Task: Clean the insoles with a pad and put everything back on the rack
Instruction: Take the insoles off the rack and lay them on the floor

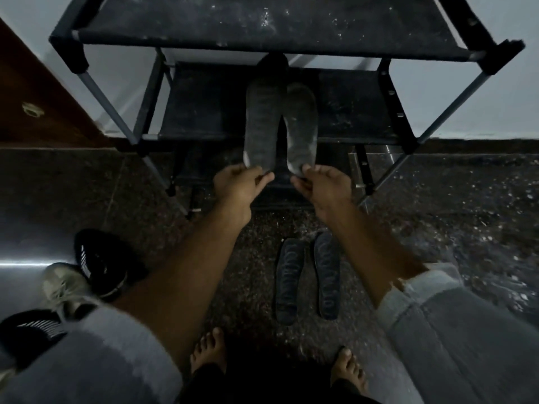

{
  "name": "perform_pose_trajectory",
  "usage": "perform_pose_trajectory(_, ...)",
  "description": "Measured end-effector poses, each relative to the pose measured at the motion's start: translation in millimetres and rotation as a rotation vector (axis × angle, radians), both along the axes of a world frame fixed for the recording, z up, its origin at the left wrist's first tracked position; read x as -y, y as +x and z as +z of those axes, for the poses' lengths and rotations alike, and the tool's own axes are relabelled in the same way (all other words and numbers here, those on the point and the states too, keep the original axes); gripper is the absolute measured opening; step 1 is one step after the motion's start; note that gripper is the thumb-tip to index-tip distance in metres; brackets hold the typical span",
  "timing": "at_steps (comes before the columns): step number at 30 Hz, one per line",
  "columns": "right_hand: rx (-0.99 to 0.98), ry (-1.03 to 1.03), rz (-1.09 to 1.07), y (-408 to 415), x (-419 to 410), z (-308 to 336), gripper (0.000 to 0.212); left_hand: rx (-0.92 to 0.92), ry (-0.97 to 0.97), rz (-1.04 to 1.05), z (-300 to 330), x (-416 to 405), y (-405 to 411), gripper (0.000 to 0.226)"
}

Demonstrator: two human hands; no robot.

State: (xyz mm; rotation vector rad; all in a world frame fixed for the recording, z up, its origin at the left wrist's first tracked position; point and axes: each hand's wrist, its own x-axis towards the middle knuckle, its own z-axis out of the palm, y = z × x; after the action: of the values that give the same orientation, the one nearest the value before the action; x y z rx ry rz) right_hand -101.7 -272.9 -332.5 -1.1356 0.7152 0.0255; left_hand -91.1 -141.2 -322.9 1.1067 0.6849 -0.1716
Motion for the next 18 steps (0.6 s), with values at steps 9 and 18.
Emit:
perform_pose_trajectory(9, 0.03, -0.061, 0.055, -139.5, -37.3, -79.8, 0.009, -0.253, -0.006, 0.217, -109.3, -19.7, -164.1, 0.027)
perform_pose_trajectory(18, -0.275, -0.101, 0.102, -218.6, -64.7, -186.4, 0.015, -0.475, 0.213, -0.052, -187.4, -56.0, -232.1, 0.015)
